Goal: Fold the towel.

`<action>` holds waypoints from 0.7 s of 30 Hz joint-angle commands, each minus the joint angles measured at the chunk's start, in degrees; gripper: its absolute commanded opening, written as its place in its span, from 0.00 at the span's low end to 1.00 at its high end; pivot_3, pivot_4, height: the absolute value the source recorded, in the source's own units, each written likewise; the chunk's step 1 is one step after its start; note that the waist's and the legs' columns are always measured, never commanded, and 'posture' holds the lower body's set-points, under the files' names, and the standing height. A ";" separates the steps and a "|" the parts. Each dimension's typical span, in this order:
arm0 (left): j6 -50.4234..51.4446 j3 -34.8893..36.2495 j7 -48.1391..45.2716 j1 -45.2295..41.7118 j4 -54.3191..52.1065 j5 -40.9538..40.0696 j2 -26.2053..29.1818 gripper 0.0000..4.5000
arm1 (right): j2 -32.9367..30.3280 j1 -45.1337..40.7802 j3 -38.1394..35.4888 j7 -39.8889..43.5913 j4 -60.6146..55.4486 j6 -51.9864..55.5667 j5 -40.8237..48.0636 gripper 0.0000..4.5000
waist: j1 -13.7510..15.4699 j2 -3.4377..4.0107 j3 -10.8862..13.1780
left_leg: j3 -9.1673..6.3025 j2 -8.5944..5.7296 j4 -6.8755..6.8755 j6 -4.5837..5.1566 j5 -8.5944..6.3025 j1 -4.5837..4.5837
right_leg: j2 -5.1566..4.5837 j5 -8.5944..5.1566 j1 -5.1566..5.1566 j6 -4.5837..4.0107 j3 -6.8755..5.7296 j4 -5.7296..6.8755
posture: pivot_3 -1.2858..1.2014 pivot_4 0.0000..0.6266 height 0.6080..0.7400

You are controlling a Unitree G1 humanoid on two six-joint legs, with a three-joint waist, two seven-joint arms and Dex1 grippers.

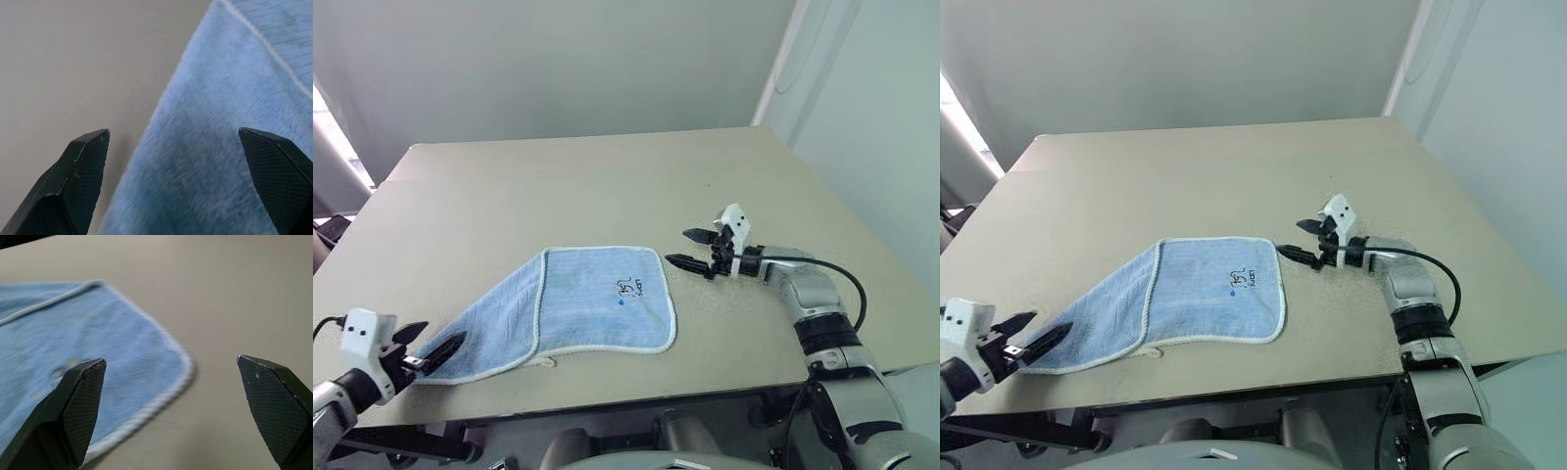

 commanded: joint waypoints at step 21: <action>-0.65 -2.26 2.98 -1.81 -5.71 0.59 -0.19 1.00 | 13.16 -18.88 6.79 -11.39 33.99 -11.17 -14.30 0.96 | -0.38 0.03 0.01 | -0.01 0.01 -0.11 -0.01 -0.01 -0.09 | -0.06 0.11 -0.11 0.18 0.01 -0.04 | 0.52 0.00 1.00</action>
